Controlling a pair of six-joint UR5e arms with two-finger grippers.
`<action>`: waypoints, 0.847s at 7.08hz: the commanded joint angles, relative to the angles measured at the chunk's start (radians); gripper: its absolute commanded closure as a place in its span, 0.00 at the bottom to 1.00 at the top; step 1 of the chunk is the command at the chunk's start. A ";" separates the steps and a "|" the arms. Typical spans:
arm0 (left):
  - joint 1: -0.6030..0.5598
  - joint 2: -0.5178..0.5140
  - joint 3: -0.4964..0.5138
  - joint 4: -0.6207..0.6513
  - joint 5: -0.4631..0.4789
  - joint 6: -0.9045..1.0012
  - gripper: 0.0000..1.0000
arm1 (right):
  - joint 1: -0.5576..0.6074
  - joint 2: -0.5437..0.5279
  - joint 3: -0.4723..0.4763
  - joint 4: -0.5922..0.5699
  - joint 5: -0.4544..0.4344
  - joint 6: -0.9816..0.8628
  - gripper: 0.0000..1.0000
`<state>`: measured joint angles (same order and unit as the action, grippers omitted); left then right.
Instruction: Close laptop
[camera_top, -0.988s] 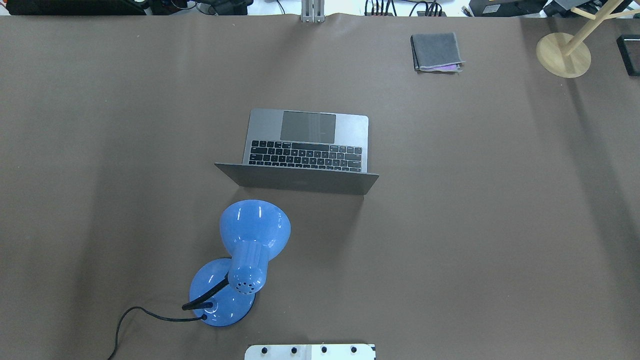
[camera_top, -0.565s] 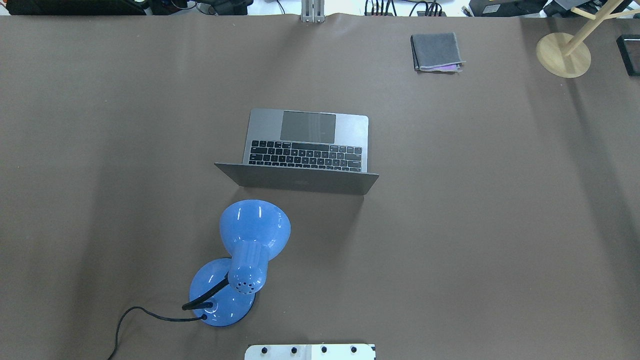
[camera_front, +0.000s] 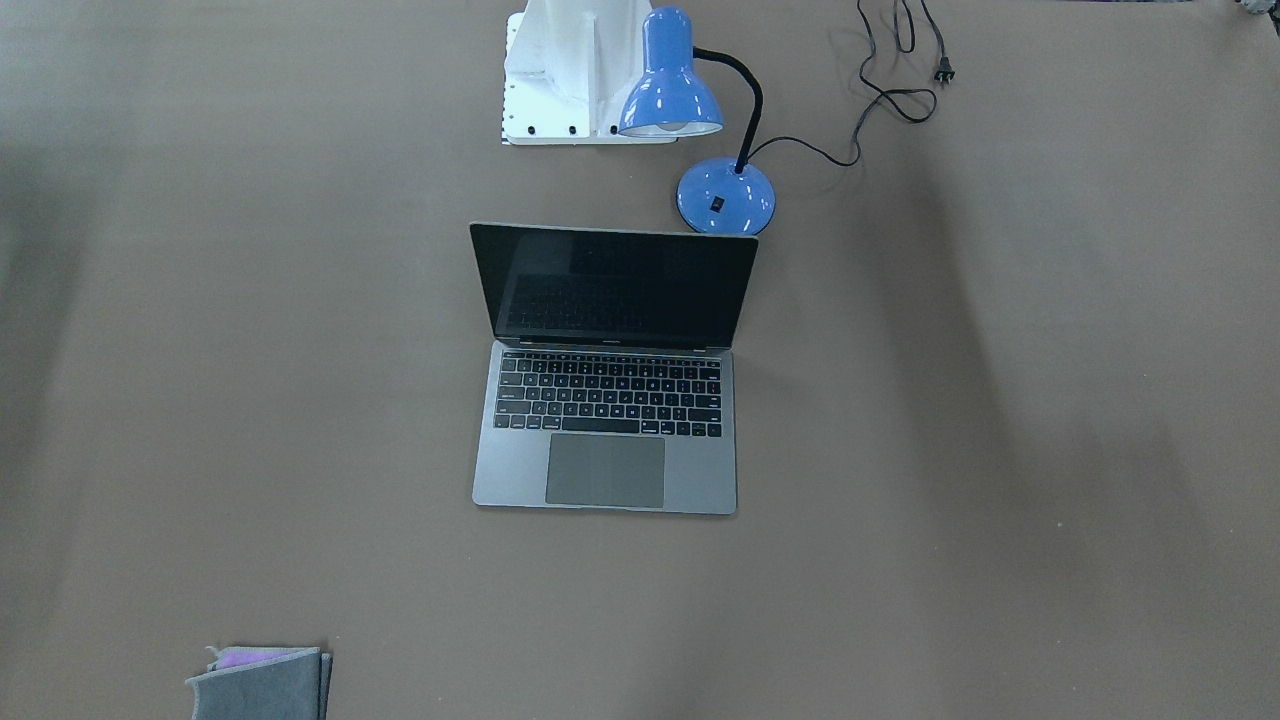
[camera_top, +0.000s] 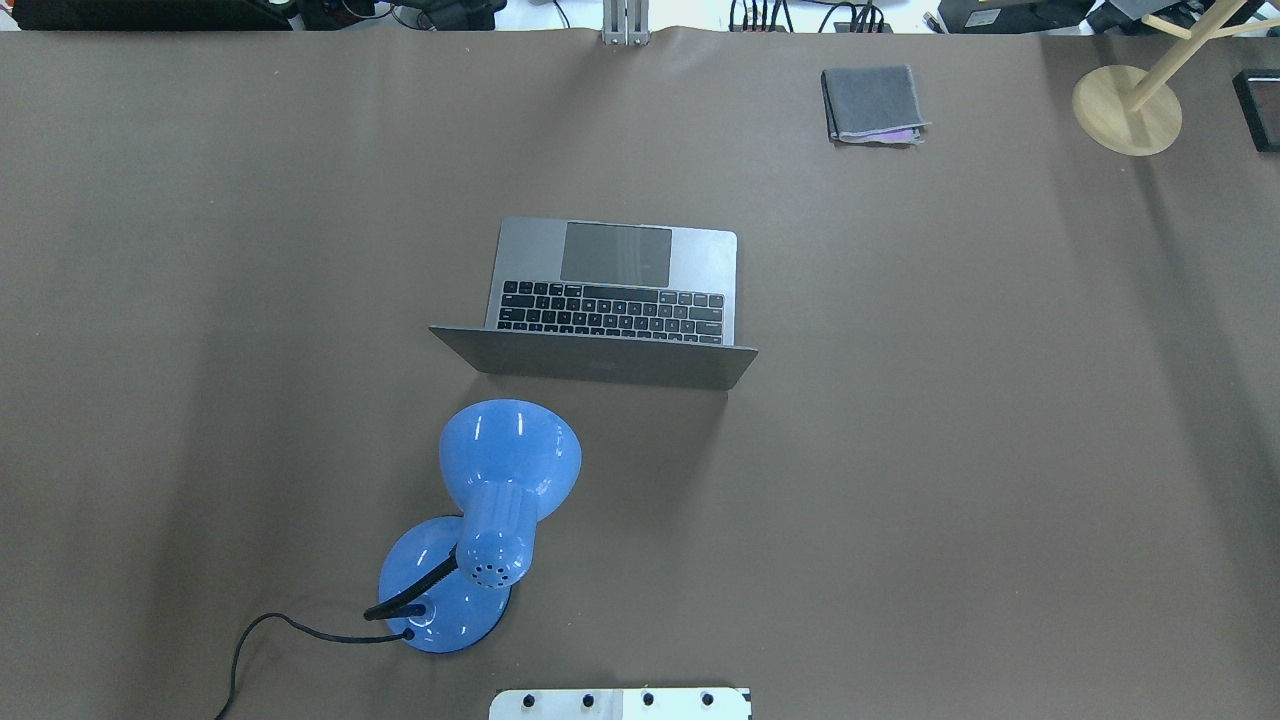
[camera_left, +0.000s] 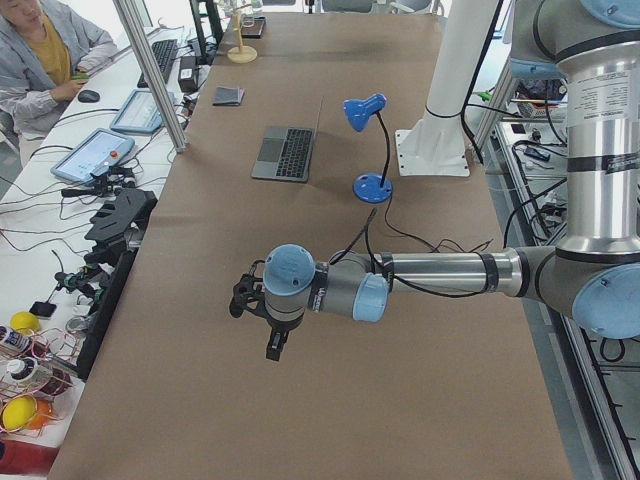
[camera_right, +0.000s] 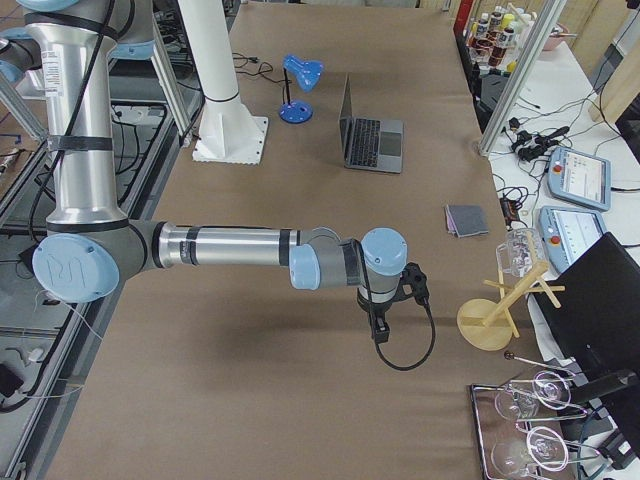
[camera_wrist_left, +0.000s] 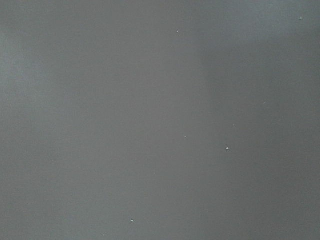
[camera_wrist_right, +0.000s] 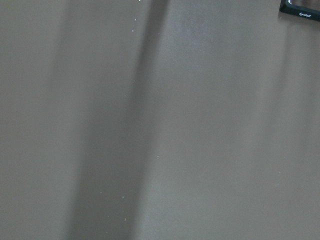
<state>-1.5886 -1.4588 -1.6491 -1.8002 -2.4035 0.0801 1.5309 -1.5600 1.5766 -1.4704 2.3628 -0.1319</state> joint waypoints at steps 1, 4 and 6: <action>0.009 0.003 -0.005 -0.001 -0.003 -0.006 0.02 | 0.000 0.000 -0.003 0.001 0.000 -0.001 0.00; 0.010 0.002 -0.006 -0.005 -0.026 -0.008 0.02 | 0.000 0.000 0.005 0.002 0.018 -0.002 0.00; 0.010 0.014 -0.015 -0.008 -0.115 -0.026 0.02 | -0.005 -0.003 0.022 0.002 0.064 0.018 0.00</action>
<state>-1.5785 -1.4531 -1.6587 -1.8075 -2.4574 0.0686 1.5295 -1.5622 1.5862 -1.4688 2.4022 -0.1276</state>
